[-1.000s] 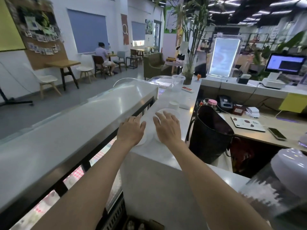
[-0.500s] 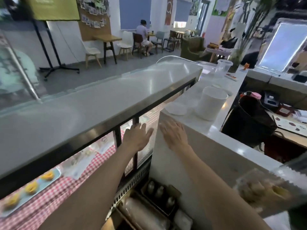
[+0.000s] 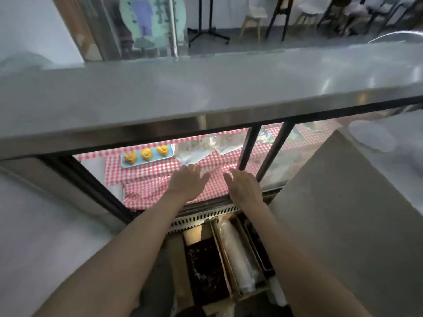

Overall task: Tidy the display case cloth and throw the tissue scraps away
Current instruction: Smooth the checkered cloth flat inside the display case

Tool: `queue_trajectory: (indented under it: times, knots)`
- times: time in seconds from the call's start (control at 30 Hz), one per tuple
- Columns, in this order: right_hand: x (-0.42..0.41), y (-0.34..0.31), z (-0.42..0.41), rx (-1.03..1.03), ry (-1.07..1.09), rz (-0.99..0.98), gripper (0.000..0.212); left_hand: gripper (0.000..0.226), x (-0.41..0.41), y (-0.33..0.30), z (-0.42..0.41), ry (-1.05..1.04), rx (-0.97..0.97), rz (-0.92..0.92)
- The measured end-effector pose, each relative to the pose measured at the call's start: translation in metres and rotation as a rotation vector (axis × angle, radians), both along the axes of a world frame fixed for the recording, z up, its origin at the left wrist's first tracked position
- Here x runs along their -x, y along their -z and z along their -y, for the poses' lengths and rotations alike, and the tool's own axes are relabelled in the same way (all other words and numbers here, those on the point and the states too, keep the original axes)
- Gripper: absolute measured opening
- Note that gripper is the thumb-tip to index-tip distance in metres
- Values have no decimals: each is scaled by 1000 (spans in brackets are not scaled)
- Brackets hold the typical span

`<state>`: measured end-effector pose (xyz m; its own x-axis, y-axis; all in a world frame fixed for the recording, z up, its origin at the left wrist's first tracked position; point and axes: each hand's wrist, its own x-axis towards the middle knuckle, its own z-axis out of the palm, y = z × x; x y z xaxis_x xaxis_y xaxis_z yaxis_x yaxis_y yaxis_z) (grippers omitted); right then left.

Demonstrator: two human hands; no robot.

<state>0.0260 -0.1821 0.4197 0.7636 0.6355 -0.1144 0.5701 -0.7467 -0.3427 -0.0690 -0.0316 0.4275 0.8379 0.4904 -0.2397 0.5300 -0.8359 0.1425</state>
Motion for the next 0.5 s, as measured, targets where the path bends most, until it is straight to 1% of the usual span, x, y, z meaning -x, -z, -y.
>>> queue_trajectory:
  times: [0.17,0.23,0.3,0.37,0.43,0.5]
  knots:
    - [20,26,-44,-55,-174,-69,66,68,51,14,-21,-208,-11,-62]
    - [27,33,-60,-71,-249,-56,57,70,66,21,-30,-259,-12,-85]
    - [30,40,-76,-68,-314,-57,45,70,76,31,-39,-289,-23,-95]
    - [33,50,-91,-75,-336,-89,43,69,82,42,-50,-311,-23,-96]
    - [37,69,-104,-53,-389,-79,44,71,88,63,-64,-327,-16,-90]
    - [38,93,-112,30,-493,13,39,77,95,85,-73,-300,-27,-98]
